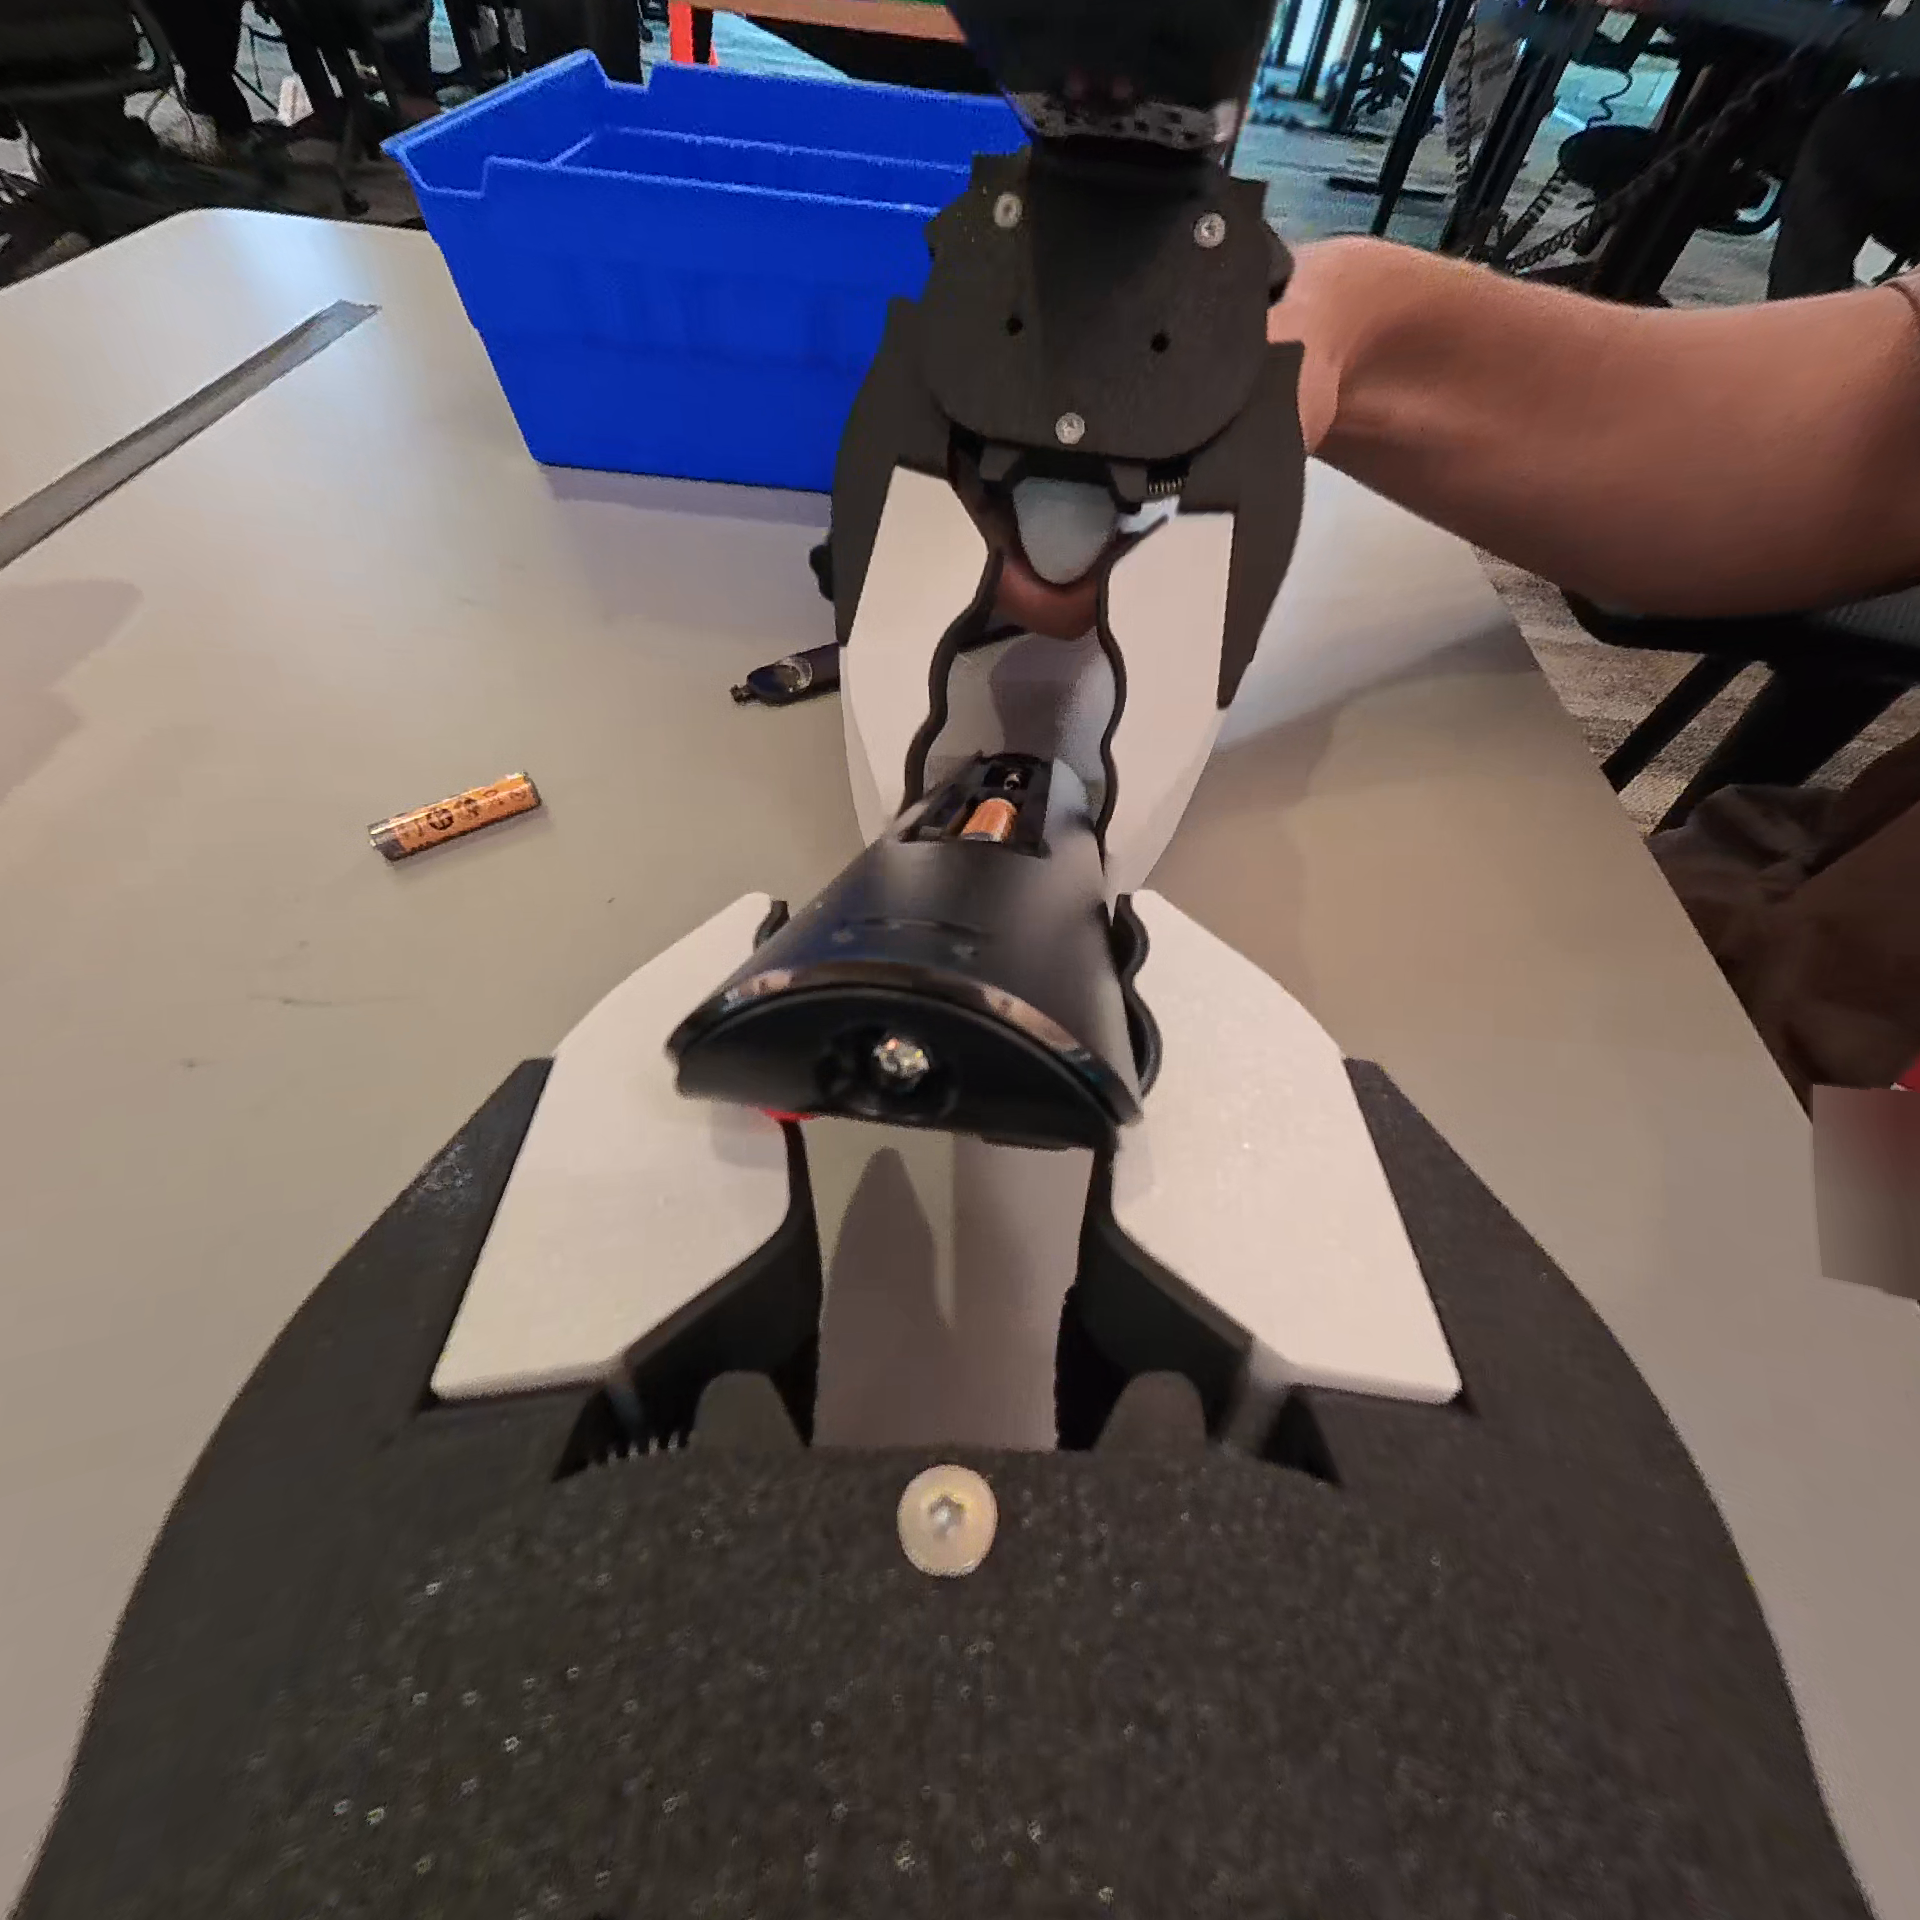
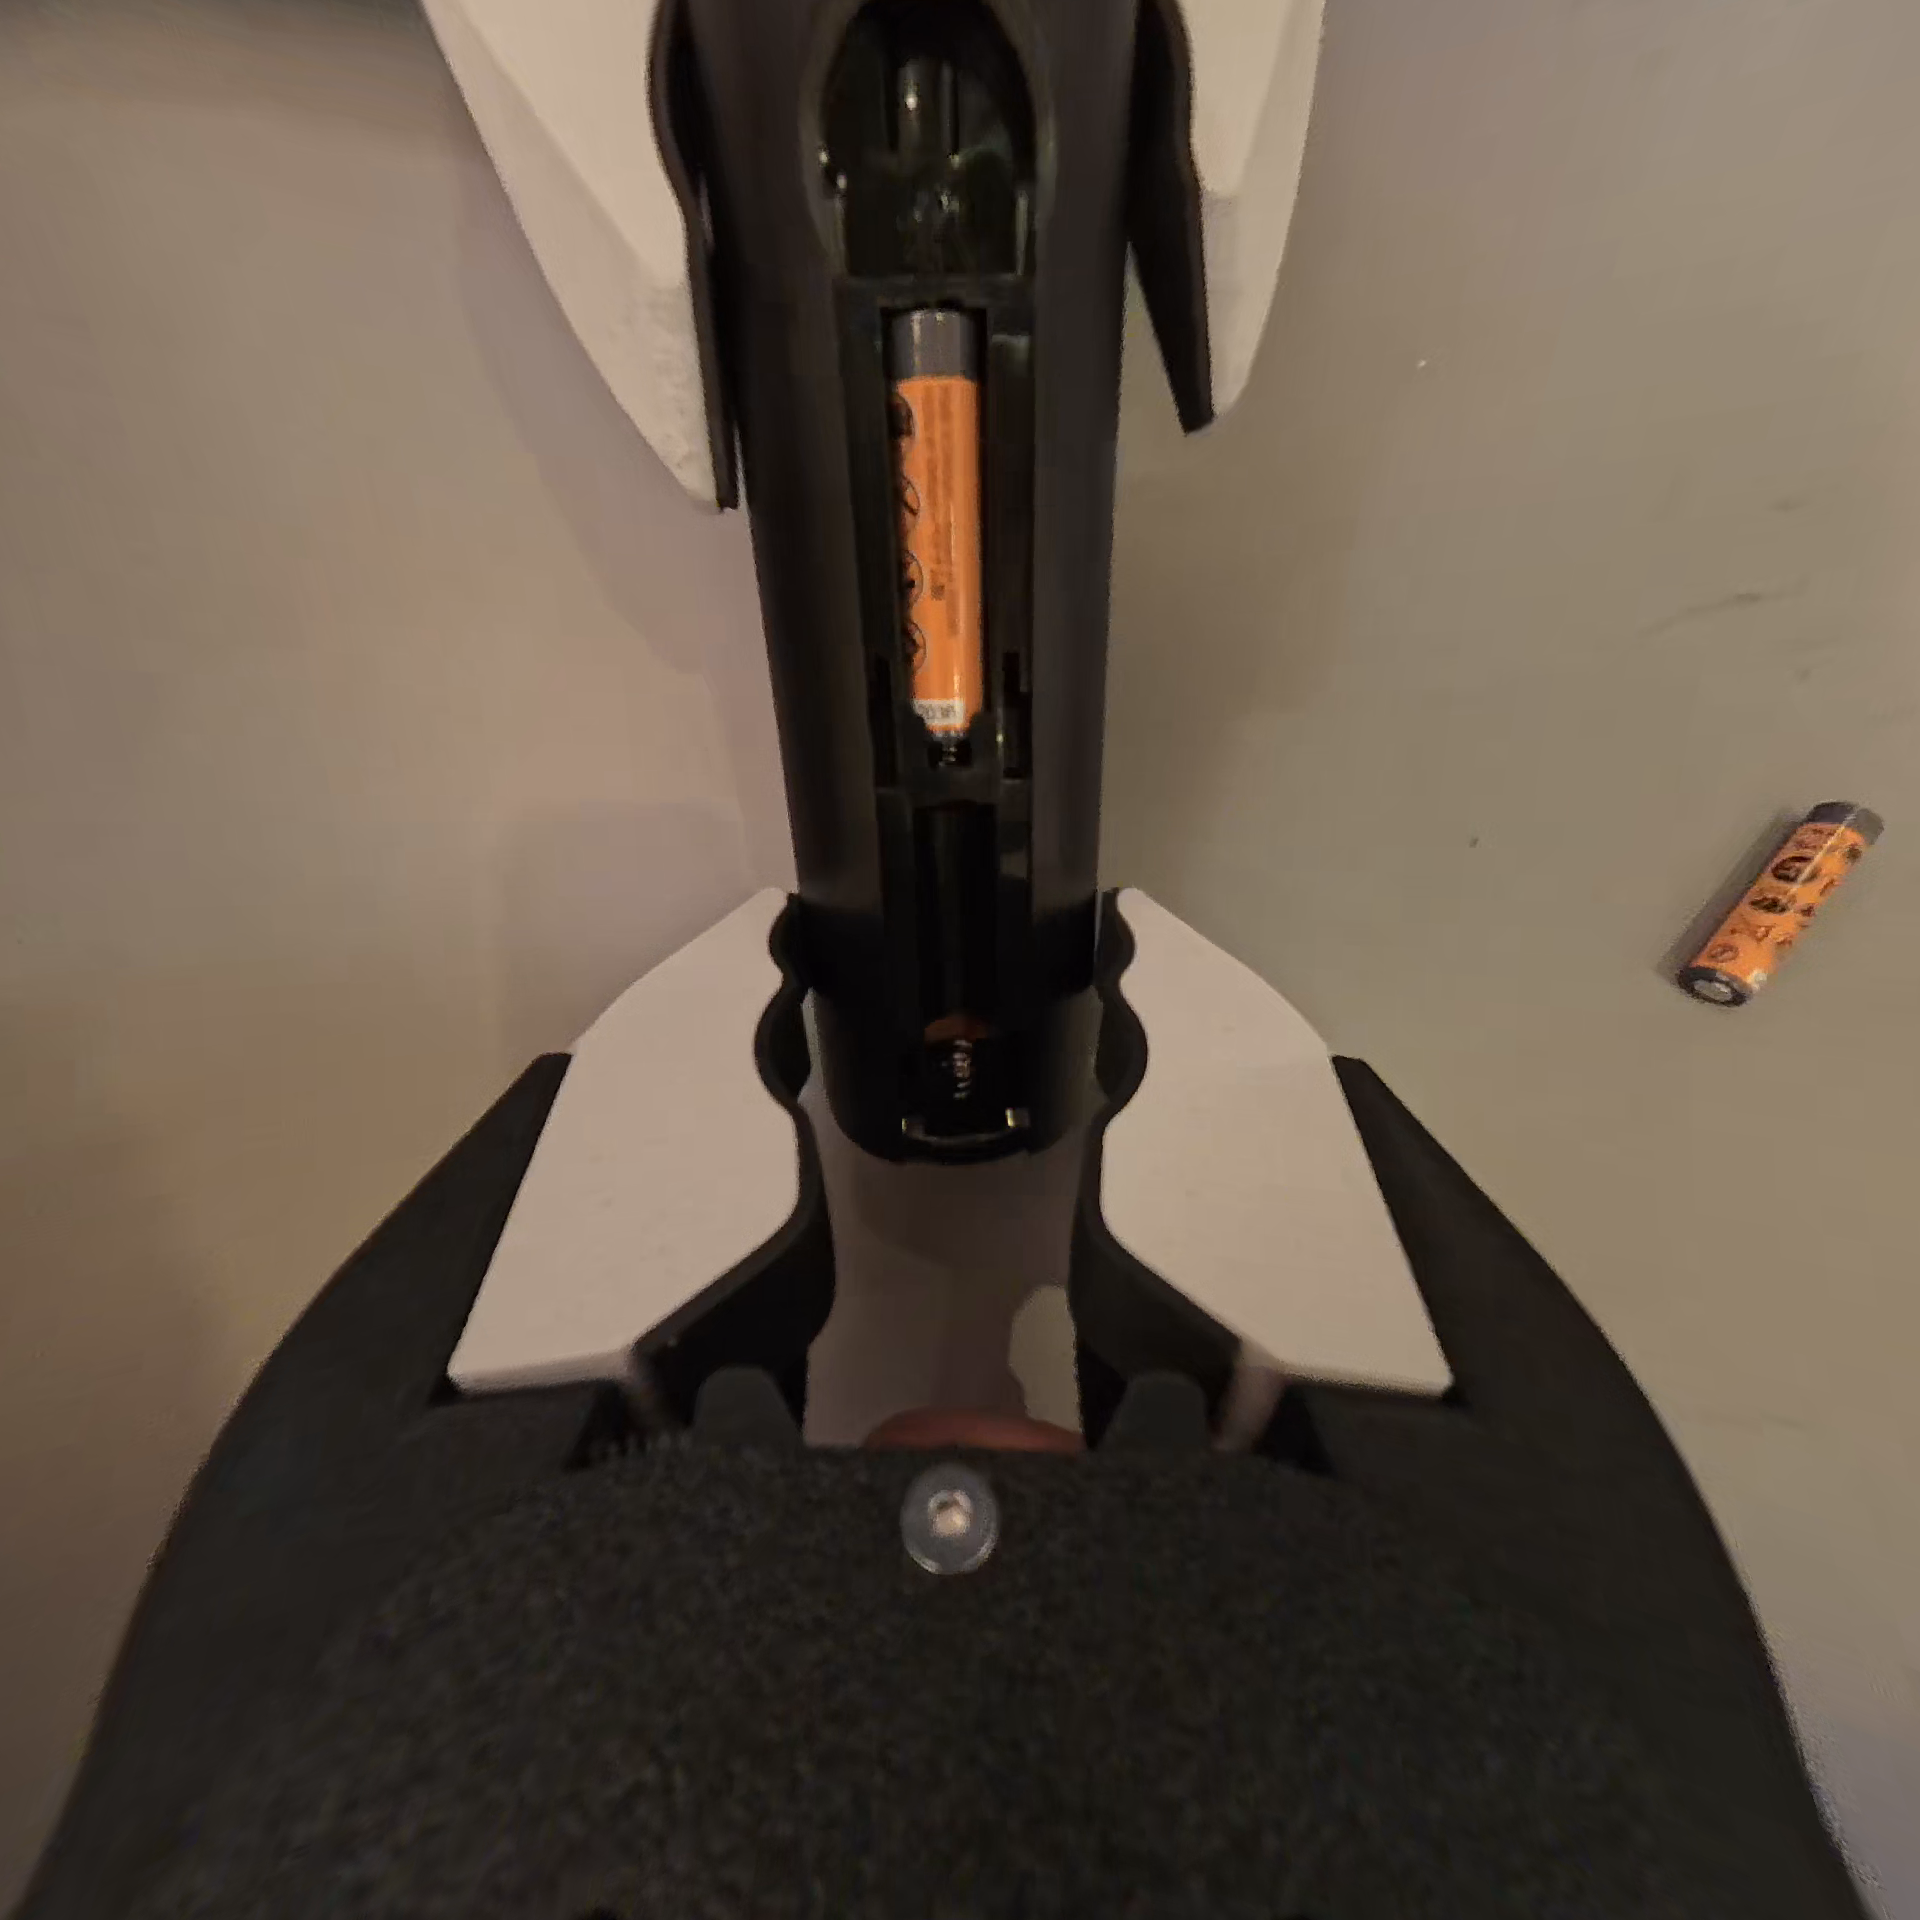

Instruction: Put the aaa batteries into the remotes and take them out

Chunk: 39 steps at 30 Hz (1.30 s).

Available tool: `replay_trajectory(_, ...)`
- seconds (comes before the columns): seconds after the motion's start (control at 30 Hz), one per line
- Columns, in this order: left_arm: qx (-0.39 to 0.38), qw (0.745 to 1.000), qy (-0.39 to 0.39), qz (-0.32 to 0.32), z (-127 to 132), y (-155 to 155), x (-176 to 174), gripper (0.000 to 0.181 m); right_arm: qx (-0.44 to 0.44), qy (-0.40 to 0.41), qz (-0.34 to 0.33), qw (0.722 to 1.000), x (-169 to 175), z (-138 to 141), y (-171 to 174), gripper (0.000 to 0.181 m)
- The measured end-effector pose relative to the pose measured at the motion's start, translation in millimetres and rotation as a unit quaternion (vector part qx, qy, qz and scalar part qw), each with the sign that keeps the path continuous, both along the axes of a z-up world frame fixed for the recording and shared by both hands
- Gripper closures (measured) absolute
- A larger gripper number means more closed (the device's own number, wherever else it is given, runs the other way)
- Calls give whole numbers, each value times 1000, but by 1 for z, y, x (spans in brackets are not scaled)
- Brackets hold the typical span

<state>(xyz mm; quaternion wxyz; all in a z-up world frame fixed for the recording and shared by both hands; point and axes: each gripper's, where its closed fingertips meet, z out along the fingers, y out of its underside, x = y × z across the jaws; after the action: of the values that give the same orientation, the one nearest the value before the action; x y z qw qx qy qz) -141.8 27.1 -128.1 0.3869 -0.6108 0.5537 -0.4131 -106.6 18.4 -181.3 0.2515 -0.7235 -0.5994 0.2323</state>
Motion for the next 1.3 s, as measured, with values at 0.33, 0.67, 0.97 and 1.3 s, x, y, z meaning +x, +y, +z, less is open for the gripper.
replay_trajectory(0.33, 1, 1000, 29, 10, -10, 4, -2, 123, 25, 58, -230, 971, 40, 66, 109, 135)
replay_trajectory(0.67, -14, 999, 18, 29, -6, 12, -6, 122, -50, -162, -198, 965, 19, -13, 152, 147)
replay_trajectory(0.97, -21, 999, 19, 41, -8, 19, -9, 122, -88, -255, -157, 950, 24, -13, 154, 158)
replay_trajectory(1.3, -39, 998, -8, 42, 0, 21, -12, 122, -59, -84, -80, 991, -4, 24, 120, 171)
